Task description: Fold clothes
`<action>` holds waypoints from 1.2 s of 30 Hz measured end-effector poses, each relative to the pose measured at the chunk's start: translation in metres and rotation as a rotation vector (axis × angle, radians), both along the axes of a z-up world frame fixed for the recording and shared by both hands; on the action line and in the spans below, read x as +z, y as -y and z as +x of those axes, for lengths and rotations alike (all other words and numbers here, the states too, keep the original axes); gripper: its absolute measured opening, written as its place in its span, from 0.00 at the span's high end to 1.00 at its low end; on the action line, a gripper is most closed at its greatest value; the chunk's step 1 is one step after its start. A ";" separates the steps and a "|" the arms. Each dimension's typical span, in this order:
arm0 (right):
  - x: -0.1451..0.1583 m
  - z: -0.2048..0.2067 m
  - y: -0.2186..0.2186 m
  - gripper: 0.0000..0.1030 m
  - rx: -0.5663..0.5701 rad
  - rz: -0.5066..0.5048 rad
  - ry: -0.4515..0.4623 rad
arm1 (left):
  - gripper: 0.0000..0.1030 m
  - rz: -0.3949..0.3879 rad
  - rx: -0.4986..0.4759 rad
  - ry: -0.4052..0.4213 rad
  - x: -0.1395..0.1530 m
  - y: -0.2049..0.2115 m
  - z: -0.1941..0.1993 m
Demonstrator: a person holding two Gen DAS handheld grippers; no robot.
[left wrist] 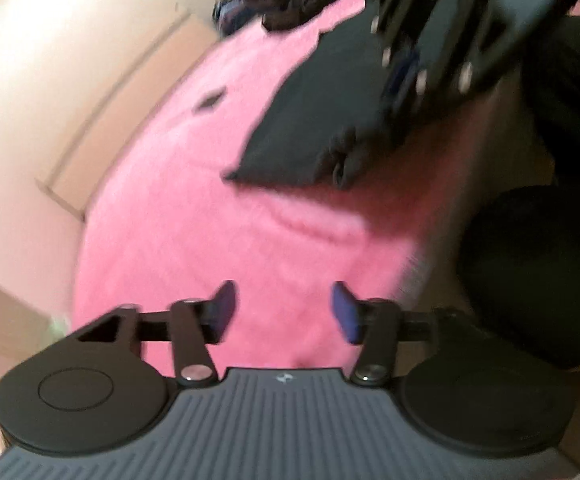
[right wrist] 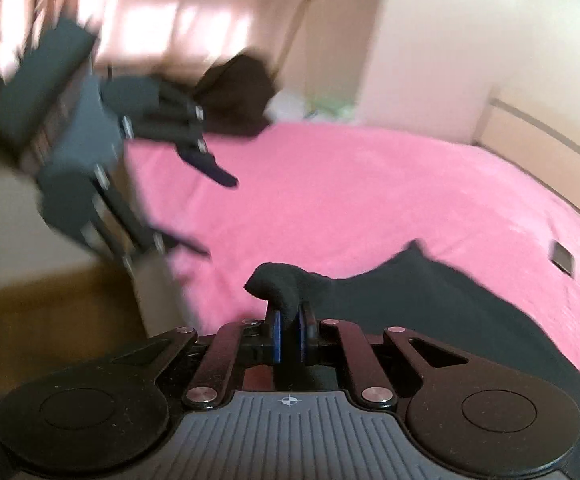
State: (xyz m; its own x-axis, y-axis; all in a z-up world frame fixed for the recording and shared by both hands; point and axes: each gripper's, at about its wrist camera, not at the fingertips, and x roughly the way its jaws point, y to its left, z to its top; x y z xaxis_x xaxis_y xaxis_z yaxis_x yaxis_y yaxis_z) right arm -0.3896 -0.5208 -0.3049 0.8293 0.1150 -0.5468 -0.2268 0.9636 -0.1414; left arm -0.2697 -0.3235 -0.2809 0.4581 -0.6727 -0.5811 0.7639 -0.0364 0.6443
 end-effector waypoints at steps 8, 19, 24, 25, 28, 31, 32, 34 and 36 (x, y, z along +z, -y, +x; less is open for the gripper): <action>0.035 -0.028 0.052 0.94 -0.177 0.192 0.080 | 0.38 0.006 -0.300 0.143 -0.012 0.098 0.040; 0.032 -0.045 0.079 0.94 -0.227 0.328 0.085 | 0.84 0.185 -0.586 0.291 -0.041 0.157 0.045; 0.036 -0.073 0.092 0.94 -0.263 0.375 0.140 | 0.90 0.170 -0.527 0.261 -0.011 0.176 0.035; 0.038 -0.083 0.096 0.94 -0.280 0.383 0.160 | 0.90 0.158 -0.529 0.274 -0.001 0.183 0.029; 0.048 -0.118 0.113 0.94 -0.355 0.403 0.226 | 0.90 0.121 -0.554 0.300 0.032 0.212 0.003; 0.057 -0.161 0.135 0.94 -0.455 0.422 0.295 | 0.90 0.098 -0.597 0.317 0.055 0.253 -0.021; 0.058 -0.176 0.143 0.94 -0.494 0.428 0.316 | 0.90 0.093 -0.622 0.322 0.058 0.268 -0.035; 0.057 -0.204 0.159 0.94 -0.577 0.441 0.344 | 0.90 0.081 -0.673 0.332 0.062 0.298 -0.063; 0.053 -0.233 0.176 0.94 -0.666 0.454 0.363 | 0.90 0.093 -0.721 0.332 0.054 0.329 -0.090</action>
State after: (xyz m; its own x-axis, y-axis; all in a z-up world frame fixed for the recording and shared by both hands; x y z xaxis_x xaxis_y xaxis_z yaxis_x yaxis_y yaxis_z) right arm -0.6222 -0.6965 -0.2524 0.9151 -0.3115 -0.2559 0.3860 0.8603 0.3331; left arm -0.3594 -0.6522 -0.2265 0.0877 -0.8246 -0.5588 0.3002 -0.5130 0.8042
